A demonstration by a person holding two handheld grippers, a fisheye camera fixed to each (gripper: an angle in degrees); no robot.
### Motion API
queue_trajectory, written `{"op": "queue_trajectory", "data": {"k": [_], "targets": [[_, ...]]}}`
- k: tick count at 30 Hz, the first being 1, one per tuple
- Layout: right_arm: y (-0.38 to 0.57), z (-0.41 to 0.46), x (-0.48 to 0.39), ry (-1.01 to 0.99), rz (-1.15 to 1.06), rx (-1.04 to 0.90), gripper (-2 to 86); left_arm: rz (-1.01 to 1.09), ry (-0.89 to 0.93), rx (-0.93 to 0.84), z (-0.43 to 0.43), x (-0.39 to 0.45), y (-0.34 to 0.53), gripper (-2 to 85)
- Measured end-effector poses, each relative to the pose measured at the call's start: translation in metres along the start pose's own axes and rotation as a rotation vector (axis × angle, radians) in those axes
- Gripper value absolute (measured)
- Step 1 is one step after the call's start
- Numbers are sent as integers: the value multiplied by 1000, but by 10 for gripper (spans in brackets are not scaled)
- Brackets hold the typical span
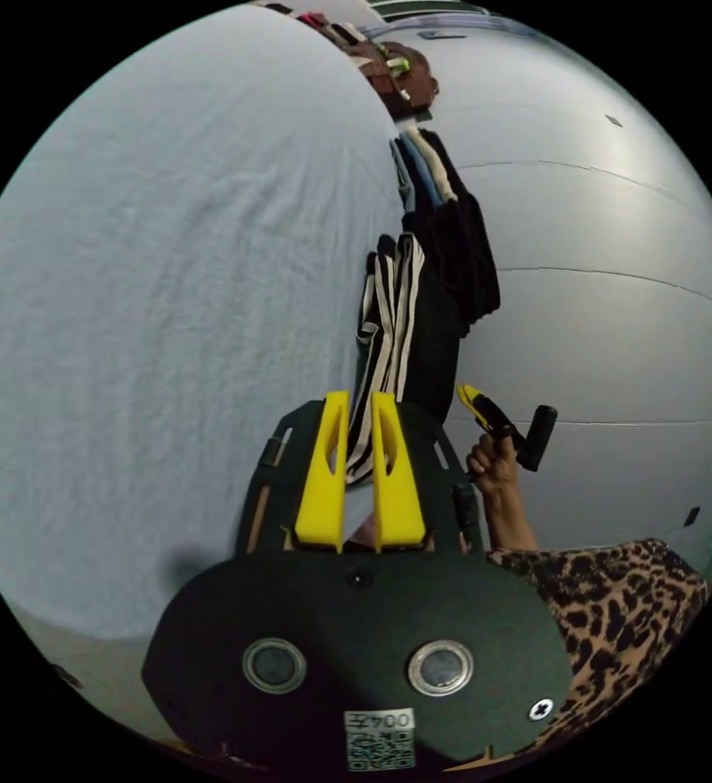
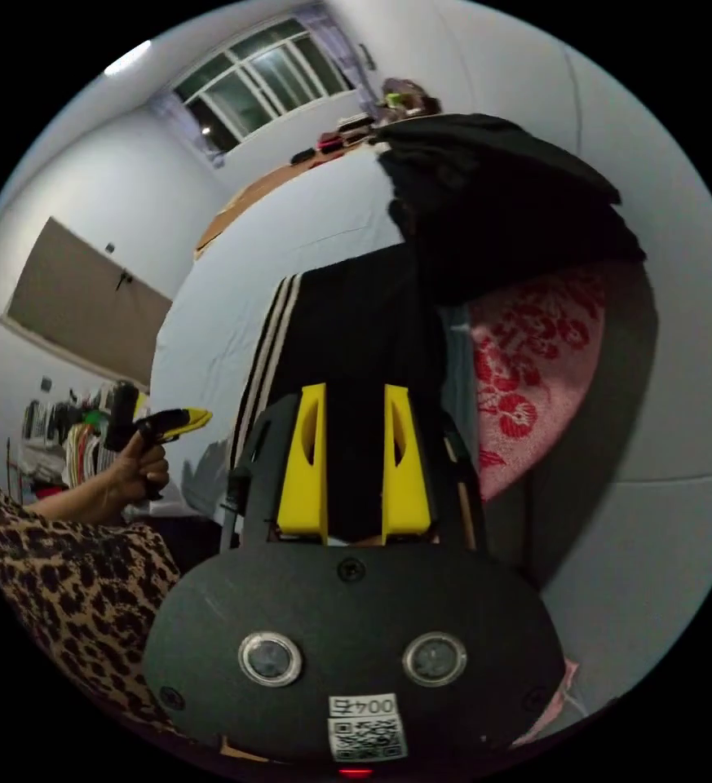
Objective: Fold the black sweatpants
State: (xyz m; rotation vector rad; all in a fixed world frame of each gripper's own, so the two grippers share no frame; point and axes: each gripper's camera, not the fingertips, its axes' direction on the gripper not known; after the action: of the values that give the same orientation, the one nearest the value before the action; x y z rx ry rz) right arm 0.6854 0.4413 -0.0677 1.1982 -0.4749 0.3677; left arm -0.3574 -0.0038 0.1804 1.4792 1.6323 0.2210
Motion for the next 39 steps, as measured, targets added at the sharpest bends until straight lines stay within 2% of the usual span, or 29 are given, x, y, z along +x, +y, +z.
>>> {"op": "queue_trajectory", "data": {"k": [4,5,7,10,15,21,25,27,29,31,33,34,35,39], "targets": [[9,91,-48,101,-172,-210,94,-52,-54,112,-52,13,46,21],[20,106,-58,180,-208,-170,90,-83,-70,144,-67,16,61,16],[30,113,-66,203,-214,-107,81,-128,-76,196,-90,20,81,10],[27,117,-65,120,-156,-143,71,-185,-103,274,-131,25,108,4],[27,99,-87,-50,-46,0,51,-213,-104,332,-193,28,123,1],[9,158,-189,-284,113,96,34,-209,-79,352,-286,15,104,1],[-14,236,-311,-407,183,80,4,-107,-177,377,-394,23,81,1],[-29,267,-367,-448,175,63,-2,4,-300,413,-449,47,71,1],[-52,298,-436,-476,121,49,-5,195,-531,480,-517,98,60,2],[-69,313,-478,-477,84,53,-6,340,-610,523,-556,128,51,3],[-85,324,-511,-472,58,67,-7,426,-581,549,-584,141,37,5],[-96,332,-528,-464,46,72,-7,432,-460,550,-600,138,22,6],[-107,340,-542,-453,38,76,-7,418,-342,533,-611,132,3,8],[-142,373,-571,-417,61,85,-7,359,-212,491,-629,126,-61,11]]}}
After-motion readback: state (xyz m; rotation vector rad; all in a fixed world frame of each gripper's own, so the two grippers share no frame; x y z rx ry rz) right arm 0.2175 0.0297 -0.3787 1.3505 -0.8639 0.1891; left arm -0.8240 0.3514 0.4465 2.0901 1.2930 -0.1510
